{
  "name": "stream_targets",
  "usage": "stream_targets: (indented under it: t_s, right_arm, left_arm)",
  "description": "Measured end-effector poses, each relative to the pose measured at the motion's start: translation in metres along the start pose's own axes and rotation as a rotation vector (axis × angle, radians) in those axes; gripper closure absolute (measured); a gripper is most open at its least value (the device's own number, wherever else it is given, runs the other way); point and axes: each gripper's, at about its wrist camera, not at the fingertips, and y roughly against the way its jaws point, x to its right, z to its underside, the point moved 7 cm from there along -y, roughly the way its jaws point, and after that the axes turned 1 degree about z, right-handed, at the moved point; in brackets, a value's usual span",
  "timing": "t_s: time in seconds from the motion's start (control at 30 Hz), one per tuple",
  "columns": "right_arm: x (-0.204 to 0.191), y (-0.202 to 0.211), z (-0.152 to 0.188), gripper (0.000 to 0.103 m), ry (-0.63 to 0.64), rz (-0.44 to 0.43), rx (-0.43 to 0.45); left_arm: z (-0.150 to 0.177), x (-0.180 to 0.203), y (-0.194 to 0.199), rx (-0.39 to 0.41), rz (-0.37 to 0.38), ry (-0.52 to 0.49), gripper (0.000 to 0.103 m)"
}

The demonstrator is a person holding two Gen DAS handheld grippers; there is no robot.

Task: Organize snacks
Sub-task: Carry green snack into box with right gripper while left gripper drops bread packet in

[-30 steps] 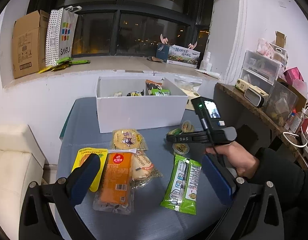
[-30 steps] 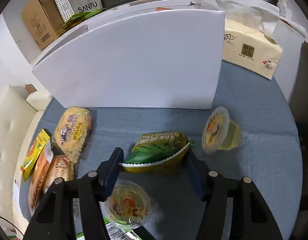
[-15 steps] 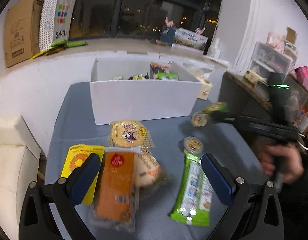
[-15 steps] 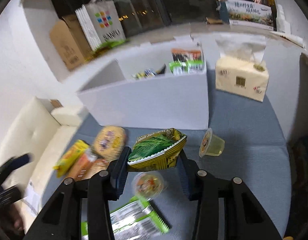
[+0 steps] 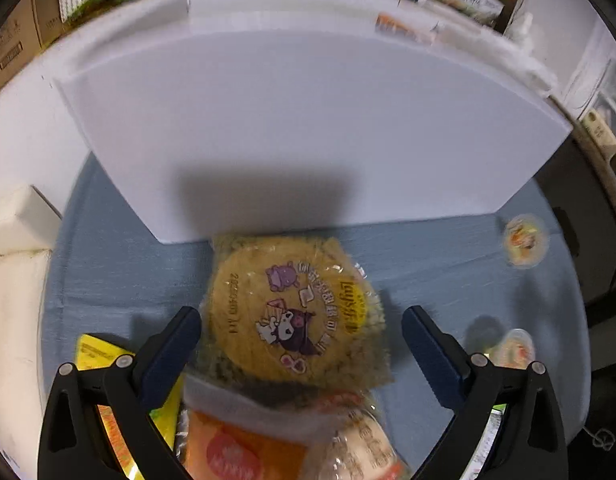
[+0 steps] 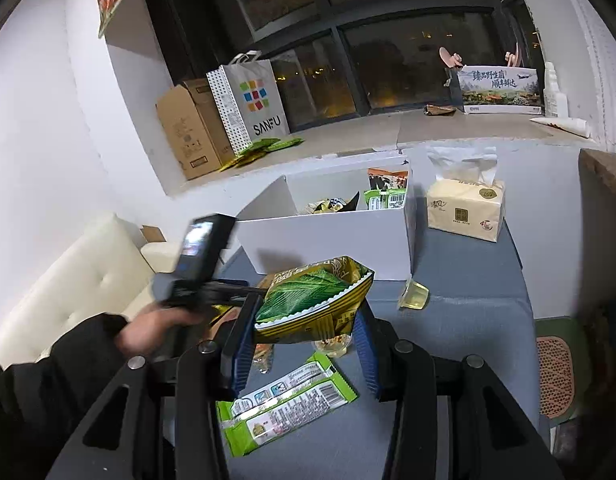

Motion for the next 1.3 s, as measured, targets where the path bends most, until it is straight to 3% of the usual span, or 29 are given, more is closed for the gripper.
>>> stream_targets:
  t_s: [0.03,0.1,0.23,0.33,0.4,0.63,0.8,0.93,1.07,1.3]
  right_arm:
    - [0.002,0.001,0.001,0.055,-0.007,-0.005,0.004]
    - [0.003,0.002,0.004,0.055,-0.018,-0.014,0.001]
    - [0.005,0.002,0.008,0.055,-0.02,-0.01,-0.001]
    - [0.006,0.0,0.012,0.055,-0.024,-0.015,-0.008]
    - [0.006,-0.002,0.014,0.055,-0.026,-0.018,-0.012]
    - [-0.002,-0.01,0.017,0.055,-0.008,-0.031,-0.032]
    - [-0.008,-0.022,0.012,0.055,0.01,-0.04,-0.046]
    - [-0.012,-0.036,-0.011,0.055,0.03,-0.043,-0.038]
    - [-0.009,-0.059,-0.057,0.055,0.046,-0.011,-0.005]
    - [0.019,-0.135,-0.131,0.055,0.04,0.105,-0.057]
  left_arm:
    - [0.001,-0.001,-0.002,0.004,-0.015,-0.003,0.008]
    - [0.0,-0.001,0.0,0.025,-0.061,-0.026,0.03]
    - [0.0,-0.004,0.018,0.065,0.035,0.008,0.042]
    - [0.005,0.002,0.042,0.134,0.073,-0.029,0.076]
    - [0.01,0.006,0.06,0.175,0.112,-0.044,0.084]
    - [0.018,0.017,0.116,0.271,0.268,-0.068,0.086]
    - [0.013,0.022,0.16,0.367,0.294,-0.08,0.086]
    - [-0.015,0.023,0.185,0.428,0.299,-0.099,0.086]
    - [-0.062,0.016,0.19,0.452,0.292,-0.085,0.086]
    - [-0.135,-0.002,0.149,0.396,0.19,-0.05,0.086]
